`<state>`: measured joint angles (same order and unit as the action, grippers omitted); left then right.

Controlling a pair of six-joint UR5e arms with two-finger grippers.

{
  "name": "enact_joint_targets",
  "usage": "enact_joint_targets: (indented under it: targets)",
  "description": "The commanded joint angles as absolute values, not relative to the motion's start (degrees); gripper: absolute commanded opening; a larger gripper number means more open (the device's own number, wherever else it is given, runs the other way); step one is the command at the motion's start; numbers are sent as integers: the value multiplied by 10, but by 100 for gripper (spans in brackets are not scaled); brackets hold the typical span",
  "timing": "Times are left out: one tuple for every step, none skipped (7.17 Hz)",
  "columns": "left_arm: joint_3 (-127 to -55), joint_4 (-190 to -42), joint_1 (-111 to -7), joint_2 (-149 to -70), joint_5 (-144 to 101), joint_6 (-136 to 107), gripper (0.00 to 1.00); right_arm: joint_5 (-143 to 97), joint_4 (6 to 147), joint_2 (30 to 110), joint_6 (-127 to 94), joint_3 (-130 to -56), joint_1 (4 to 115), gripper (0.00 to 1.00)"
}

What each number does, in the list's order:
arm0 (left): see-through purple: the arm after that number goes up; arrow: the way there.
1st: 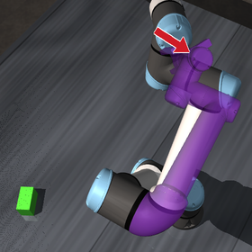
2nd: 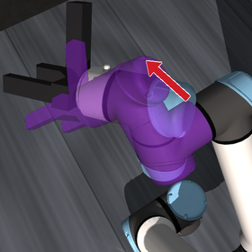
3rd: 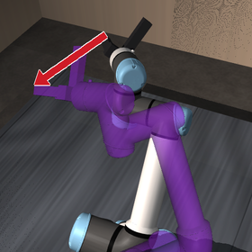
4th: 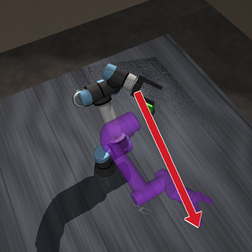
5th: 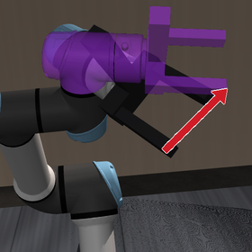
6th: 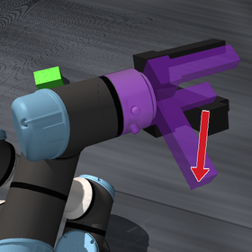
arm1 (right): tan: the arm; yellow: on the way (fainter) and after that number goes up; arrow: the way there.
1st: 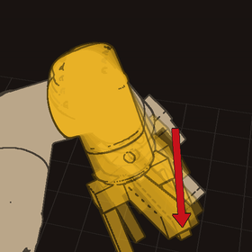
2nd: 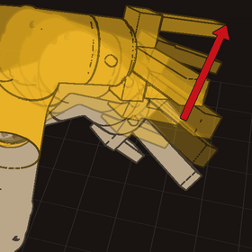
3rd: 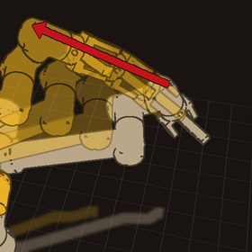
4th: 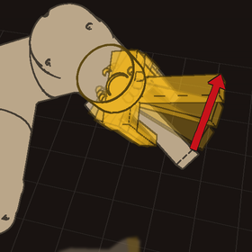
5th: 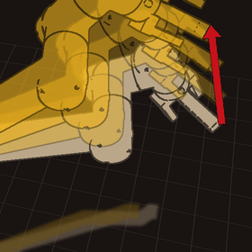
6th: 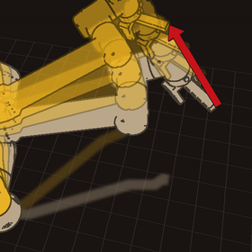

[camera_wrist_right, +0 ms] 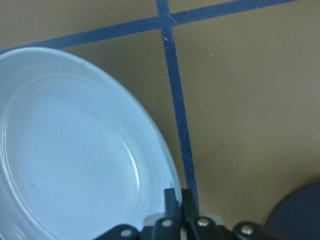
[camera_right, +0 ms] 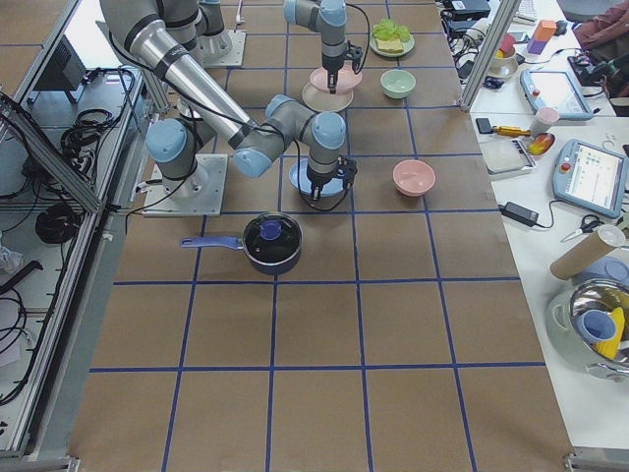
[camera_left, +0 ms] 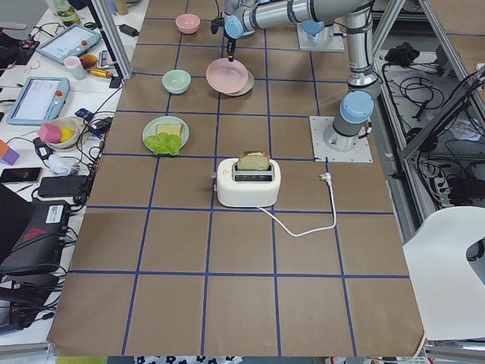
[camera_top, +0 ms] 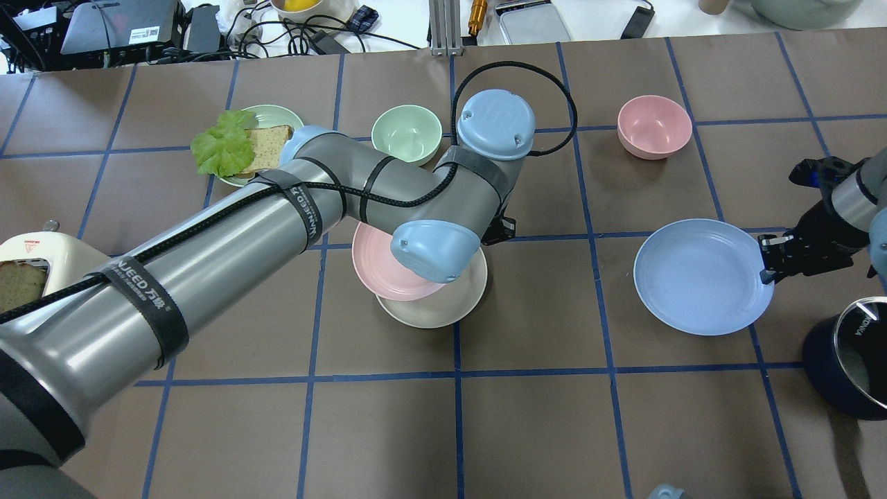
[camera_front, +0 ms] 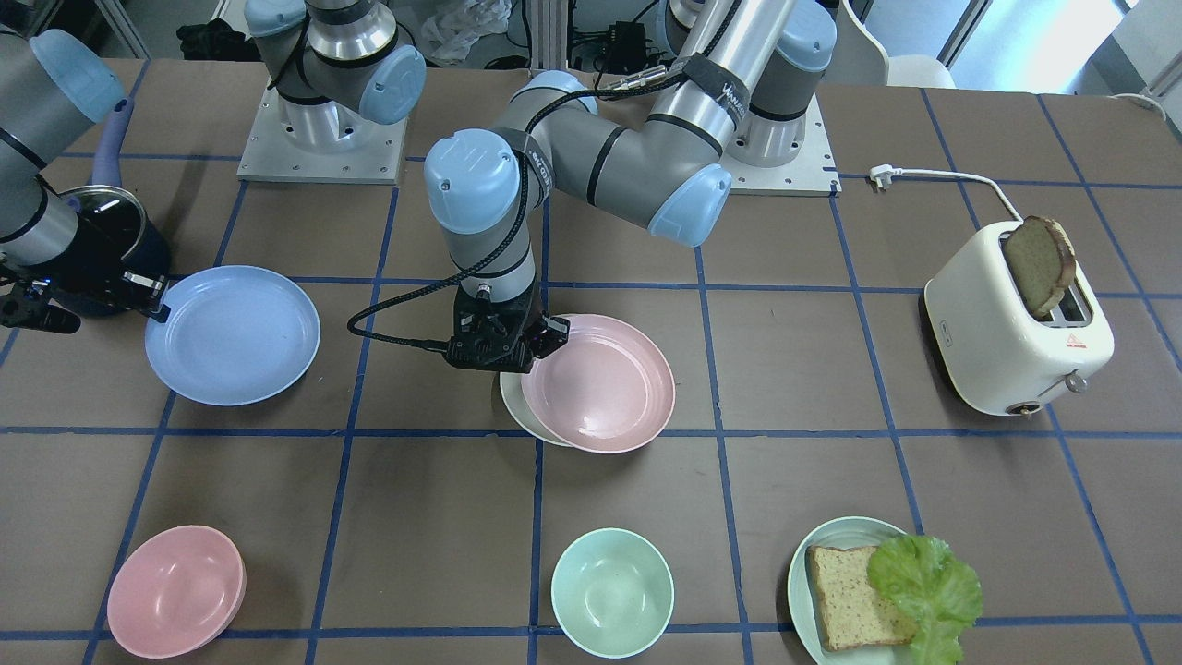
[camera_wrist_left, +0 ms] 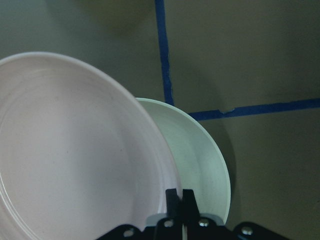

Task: Stack three plates with pink and blue
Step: 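Lift the pink plate with the left gripper and lower it onto the cream plate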

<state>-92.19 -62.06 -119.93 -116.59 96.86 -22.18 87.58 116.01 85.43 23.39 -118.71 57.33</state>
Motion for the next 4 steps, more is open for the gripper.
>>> enact_joint_targets:
  targets:
    - [-924,-621,-1215,-1176,972,-222,0,875,1153,858,229,-1171,602,0]
    - [-920,-620,-1216,-1182,968,-221,0,875,1153,857,222,-1161,626,0]
    - [-922,-621,-1216,-1184,957,-221,0,875,1148,858,200,-1157,635,0]
    - [-925,-643,-1216,-1182,949,-215,66,878,1147,853,197,-1149,636,0]
